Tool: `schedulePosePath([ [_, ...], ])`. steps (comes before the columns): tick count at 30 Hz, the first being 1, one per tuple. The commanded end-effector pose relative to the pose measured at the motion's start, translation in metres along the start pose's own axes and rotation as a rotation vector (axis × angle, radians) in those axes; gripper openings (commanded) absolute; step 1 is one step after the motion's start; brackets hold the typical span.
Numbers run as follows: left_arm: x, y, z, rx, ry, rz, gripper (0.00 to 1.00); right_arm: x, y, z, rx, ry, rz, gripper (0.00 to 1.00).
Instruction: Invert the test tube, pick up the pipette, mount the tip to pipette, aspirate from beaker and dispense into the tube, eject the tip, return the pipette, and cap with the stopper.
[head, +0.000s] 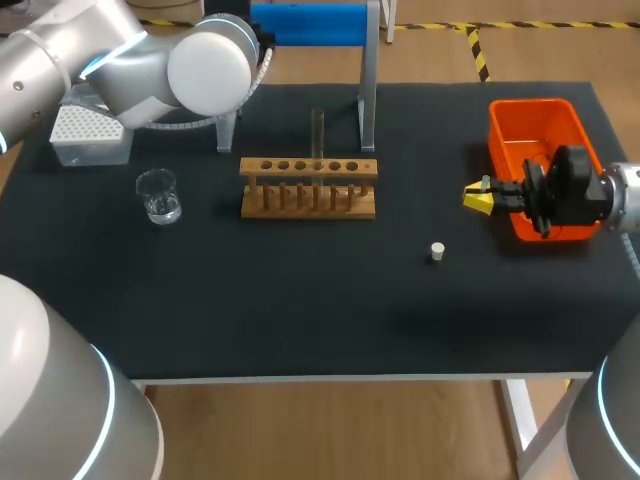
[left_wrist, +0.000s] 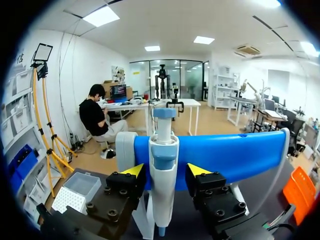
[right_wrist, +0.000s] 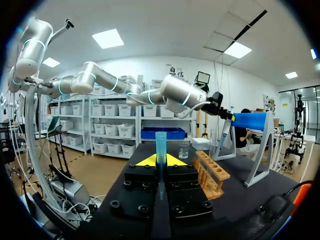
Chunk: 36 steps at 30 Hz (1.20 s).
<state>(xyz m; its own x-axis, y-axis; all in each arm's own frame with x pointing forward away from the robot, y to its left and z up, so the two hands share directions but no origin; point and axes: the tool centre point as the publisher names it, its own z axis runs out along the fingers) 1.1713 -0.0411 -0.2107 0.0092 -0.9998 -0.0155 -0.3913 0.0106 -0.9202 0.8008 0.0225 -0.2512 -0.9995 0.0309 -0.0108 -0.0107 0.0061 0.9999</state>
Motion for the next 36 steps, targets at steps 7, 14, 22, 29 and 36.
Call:
schedulePosePath([
  [7, 0.0, 0.001, 0.005, -0.005, 0.005, -0.004, 0.0, 0.0, 0.0, 0.0, 0.0, 0.0, -0.001, 0.0],
  [14, 0.0, -0.001, 0.004, -0.002, 0.002, -0.004, 0.0, 0.0, 0.0, 0.0, 0.0, 0.0, -0.001, 0.0],
  [22, 0.0, -0.026, -0.004, 0.031, -0.002, 0.013, 0.0, 0.0, 0.0, 0.0, 0.0, 0.0, -0.001, 0.0],
  [29, 0.0, -0.054, -0.014, 0.067, -0.014, 0.035, 0.0, 0.0, 0.0, 0.0, 0.0, 0.0, -0.001, 0.0],
  [36, 0.006, -0.076, -0.039, 0.086, 0.036, 0.09, 0.0, 0.0, 0.0, 0.0, 0.0, 0.0, -0.001, 0.0],
])
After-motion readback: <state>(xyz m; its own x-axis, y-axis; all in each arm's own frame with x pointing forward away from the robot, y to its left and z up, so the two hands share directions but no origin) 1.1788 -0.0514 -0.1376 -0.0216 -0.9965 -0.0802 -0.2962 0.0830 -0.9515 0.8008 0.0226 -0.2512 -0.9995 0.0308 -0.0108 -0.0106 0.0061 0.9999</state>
